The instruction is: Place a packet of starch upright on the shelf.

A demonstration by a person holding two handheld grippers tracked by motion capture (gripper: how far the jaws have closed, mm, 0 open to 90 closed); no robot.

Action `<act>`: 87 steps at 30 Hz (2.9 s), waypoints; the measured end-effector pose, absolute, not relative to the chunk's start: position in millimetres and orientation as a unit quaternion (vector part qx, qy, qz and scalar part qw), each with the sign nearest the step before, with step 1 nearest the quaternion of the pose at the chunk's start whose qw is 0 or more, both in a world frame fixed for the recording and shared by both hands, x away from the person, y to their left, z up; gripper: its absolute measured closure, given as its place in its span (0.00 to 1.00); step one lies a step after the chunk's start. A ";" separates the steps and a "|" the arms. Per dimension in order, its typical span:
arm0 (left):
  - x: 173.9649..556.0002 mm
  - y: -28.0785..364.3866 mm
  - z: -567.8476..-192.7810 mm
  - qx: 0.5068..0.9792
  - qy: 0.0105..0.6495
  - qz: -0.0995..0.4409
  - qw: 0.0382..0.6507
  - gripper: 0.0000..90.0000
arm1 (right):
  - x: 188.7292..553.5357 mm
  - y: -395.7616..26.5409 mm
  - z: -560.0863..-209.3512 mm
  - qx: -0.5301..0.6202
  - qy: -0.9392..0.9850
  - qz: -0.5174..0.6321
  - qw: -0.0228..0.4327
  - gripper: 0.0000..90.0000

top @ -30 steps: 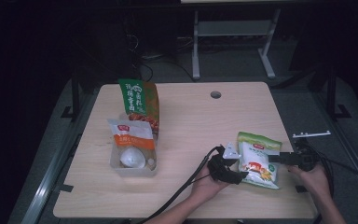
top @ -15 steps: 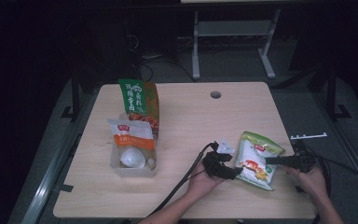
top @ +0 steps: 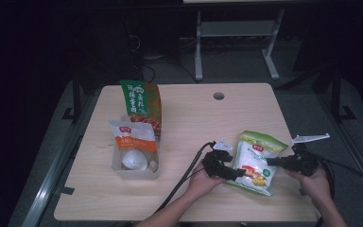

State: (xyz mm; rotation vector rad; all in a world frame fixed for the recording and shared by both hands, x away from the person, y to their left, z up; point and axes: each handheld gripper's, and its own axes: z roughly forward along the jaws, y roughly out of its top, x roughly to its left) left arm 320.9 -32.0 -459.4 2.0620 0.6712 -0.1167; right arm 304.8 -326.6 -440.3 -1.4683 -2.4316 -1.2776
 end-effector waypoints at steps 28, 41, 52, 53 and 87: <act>324.6 27.0 -436.6 0.798 0.286 -0.043 0.529 0.83 | 290.3 -260.6 -390.3 -0.352 -0.803 -0.478 -0.058 0.99; 303.5 42.4 -434.6 0.815 0.260 0.029 0.517 0.85 | 296.7 -223.3 -398.2 -0.324 -0.843 -0.427 -0.036 0.79; 300.8 48.0 -432.6 0.819 0.260 0.026 0.510 0.82 | 299.1 -217.7 -398.9 -0.328 -0.845 -0.421 -0.019 0.94; 299.8 48.6 -432.2 0.819 0.263 0.025 0.510 0.80 | 299.0 -218.6 -398.9 -0.328 -0.844 -0.424 -0.020 0.95; 248.6 90.3 -436.5 0.846 0.232 0.053 0.476 0.55 | 297.0 -190.3 -375.2 -0.321 -0.831 -0.448 -0.077 0.98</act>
